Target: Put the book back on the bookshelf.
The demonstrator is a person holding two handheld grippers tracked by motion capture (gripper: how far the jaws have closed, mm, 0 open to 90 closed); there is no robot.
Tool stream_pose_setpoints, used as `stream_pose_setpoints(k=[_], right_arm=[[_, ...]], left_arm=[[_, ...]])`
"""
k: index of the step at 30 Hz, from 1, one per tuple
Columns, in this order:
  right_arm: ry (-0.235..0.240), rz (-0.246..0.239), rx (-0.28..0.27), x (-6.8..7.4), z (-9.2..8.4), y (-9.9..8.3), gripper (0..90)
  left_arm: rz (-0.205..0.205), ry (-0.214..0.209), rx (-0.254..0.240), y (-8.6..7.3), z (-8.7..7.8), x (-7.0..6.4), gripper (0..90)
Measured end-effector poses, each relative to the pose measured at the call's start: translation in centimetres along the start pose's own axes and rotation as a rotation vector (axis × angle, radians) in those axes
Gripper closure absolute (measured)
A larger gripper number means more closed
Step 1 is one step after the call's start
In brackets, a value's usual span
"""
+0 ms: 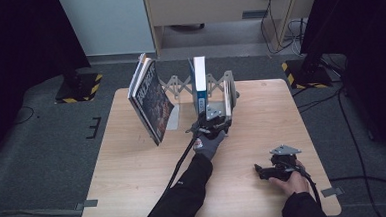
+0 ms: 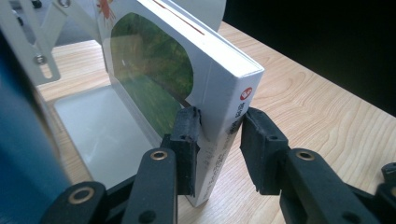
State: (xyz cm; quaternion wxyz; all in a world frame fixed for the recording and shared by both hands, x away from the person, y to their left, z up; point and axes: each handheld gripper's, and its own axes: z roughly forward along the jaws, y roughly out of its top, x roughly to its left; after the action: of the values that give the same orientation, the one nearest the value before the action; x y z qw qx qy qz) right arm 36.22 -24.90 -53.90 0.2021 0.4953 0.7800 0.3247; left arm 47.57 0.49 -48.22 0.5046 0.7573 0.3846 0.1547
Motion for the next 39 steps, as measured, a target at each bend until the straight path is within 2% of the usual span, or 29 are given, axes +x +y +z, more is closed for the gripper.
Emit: stream_pose_setpoints(k=[6,12,19,23,27,30,32,35,39], right_arm=[[0.002,-0.002,0.000,0.0,0.0,0.0,2.4],[0.002,0.001,0.001,0.0,0.0,0.0,2.4],[0.001,-0.001,0.000,0.0,0.0,0.0,2.4],[0.001,-0.001,0.000,0.0,0.0,0.0,2.4],[0.002,-0.002,0.000,0.0,0.0,0.0,2.4],[0.001,-0.002,0.000,0.0,0.0,0.0,2.4],[0.001,0.001,0.001,0.0,0.0,0.0,2.4],[0.001,-0.001,0.000,0.0,0.0,0.0,2.4],[0.001,-0.001,0.000,0.0,0.0,0.0,2.4]], left_arm=[[0.018,-0.002,0.006,0.2,0.5,-0.6,64.6],[0.019,-0.013,0.012,0.3,0.4,-0.5,63.8],[0.069,-0.036,0.018,0.4,-0.8,-0.6,59.7],[0.089,-0.048,0.022,0.5,-2.1,-0.3,56.7],[0.126,-0.053,0.029,0.8,-3.9,-0.1,52.7],[0.126,-0.078,0.050,0.9,-5.3,0.0,50.4],[0.131,-0.087,0.078,0.9,-6.3,0.1,48.5],[0.159,-0.093,0.128,0.3,-7.8,0.3,45.6],[0.189,-0.093,0.211,-1.3,-10.4,0.9,40.5]])
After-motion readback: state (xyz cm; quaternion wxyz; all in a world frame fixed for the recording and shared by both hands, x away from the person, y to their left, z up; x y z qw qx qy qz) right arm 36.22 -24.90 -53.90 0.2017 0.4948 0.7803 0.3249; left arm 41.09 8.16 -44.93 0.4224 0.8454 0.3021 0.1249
